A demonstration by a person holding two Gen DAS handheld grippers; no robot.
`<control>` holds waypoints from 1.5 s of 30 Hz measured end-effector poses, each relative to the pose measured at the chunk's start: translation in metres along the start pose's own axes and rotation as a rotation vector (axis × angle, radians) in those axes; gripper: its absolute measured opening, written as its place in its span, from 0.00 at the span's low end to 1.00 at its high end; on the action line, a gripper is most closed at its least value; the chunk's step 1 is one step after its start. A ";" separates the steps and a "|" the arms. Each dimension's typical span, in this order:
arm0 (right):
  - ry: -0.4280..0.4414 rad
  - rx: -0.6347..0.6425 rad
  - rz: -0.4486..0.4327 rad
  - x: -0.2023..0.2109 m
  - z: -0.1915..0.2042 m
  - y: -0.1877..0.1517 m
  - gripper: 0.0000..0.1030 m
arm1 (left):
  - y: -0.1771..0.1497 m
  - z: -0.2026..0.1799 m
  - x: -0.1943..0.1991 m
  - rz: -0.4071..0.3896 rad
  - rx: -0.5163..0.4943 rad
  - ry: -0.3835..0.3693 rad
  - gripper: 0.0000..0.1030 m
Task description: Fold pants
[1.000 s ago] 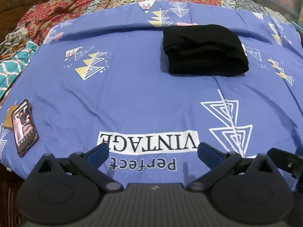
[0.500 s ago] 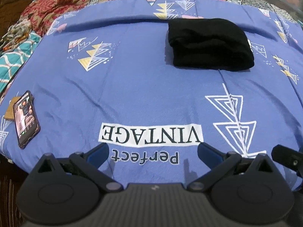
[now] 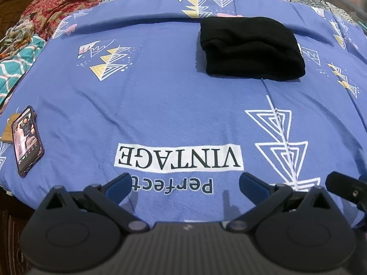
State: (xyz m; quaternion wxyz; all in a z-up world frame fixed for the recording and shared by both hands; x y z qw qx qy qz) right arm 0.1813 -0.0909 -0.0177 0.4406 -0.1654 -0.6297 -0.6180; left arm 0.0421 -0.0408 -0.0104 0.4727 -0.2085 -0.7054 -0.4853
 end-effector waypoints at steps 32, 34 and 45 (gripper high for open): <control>0.019 -0.010 0.008 -0.002 -0.003 -0.003 1.00 | -0.012 0.002 -0.010 0.058 -0.014 0.033 1.00; 0.019 -0.010 0.008 -0.002 -0.003 -0.003 1.00 | -0.012 0.002 -0.009 0.056 -0.019 0.036 1.00; 0.026 -0.015 0.011 -0.002 -0.005 -0.003 1.00 | -0.011 0.001 -0.009 0.053 -0.031 0.038 1.00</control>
Point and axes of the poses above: each gripper's, at about its wrist camera, not at the fingertips, and x roughly against the way its jaws point, z to its left, y to its top, the point moved 10 cm from there along -x, roughly the way its jaws point, and after that the axes turned 15 degrees about x, right-handed, at the moved point
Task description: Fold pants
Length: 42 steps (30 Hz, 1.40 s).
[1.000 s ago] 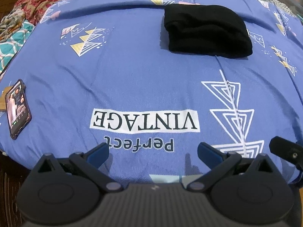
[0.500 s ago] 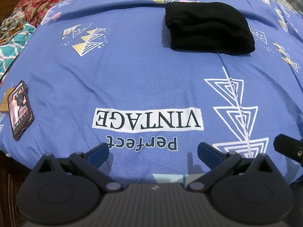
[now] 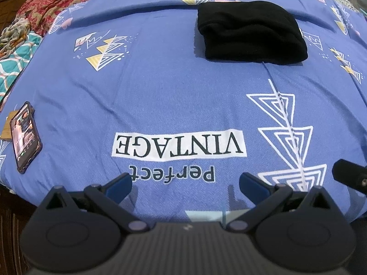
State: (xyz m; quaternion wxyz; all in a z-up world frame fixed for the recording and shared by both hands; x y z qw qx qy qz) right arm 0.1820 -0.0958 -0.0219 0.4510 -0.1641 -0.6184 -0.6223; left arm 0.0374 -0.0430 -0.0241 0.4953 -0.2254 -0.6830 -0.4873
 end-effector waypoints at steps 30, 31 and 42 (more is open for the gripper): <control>0.005 -0.011 0.002 0.000 -0.006 0.000 1.00 | -0.004 -0.003 -0.005 0.018 -0.035 0.022 1.00; 0.005 -0.012 0.002 -0.001 -0.007 0.000 1.00 | -0.004 -0.003 -0.006 0.018 -0.035 0.023 1.00; 0.010 -0.016 0.005 -0.003 -0.009 -0.001 1.00 | -0.006 -0.004 -0.008 0.030 -0.034 0.024 1.00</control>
Point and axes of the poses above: each gripper's, at about its wrist camera, not at the fingertips, and x roughly against the way its jaws point, z to its left, y to its top, the point moved 10 cm from there along -x, roughly the way its jaws point, and after that the axes turned 15 degrees about x, right-handed, at the moved point
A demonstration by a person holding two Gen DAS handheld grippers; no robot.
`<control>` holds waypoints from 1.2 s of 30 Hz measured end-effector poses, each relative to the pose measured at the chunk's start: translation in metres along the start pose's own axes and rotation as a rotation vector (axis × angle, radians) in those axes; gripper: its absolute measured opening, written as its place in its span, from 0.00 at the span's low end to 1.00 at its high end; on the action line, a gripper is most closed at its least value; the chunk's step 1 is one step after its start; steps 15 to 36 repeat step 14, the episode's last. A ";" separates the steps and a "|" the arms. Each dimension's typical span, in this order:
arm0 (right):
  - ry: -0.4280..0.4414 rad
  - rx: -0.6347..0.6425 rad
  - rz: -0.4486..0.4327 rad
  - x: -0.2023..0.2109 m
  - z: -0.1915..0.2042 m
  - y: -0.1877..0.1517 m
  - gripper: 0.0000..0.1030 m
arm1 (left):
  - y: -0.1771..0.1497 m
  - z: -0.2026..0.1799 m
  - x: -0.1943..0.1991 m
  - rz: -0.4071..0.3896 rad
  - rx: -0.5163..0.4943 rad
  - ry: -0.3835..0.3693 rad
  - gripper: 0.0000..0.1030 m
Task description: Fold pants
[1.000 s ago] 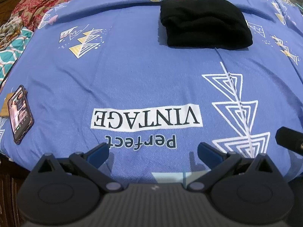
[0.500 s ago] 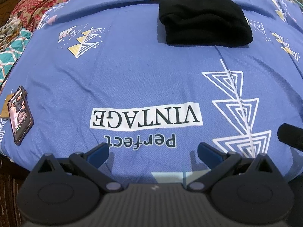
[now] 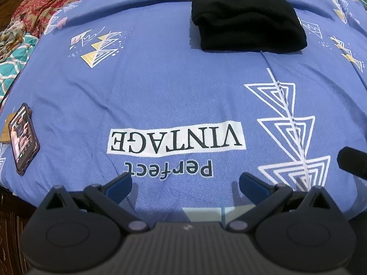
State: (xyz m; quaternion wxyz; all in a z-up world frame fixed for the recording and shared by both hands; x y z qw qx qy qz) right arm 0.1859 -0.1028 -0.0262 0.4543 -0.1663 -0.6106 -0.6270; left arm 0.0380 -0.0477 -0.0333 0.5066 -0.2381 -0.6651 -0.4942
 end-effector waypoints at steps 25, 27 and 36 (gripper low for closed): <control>0.005 0.007 -0.006 0.000 0.001 0.000 1.00 | -0.001 -0.005 0.003 -0.007 -0.010 -0.038 1.00; 0.005 0.007 -0.006 0.000 0.001 0.000 1.00 | -0.001 -0.005 0.003 -0.007 -0.010 -0.038 1.00; 0.005 0.007 -0.006 0.000 0.001 0.000 1.00 | -0.001 -0.005 0.003 -0.007 -0.010 -0.038 1.00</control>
Point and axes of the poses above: each gripper's, at about its wrist camera, not at the fingertips, and x roughly against the way its jaws point, z to its left, y to its top, the point moved 10 cm from there along -x, roughly the way its jaws point, and after that the axes turned 15 degrees about x, right-handed, at the moved point
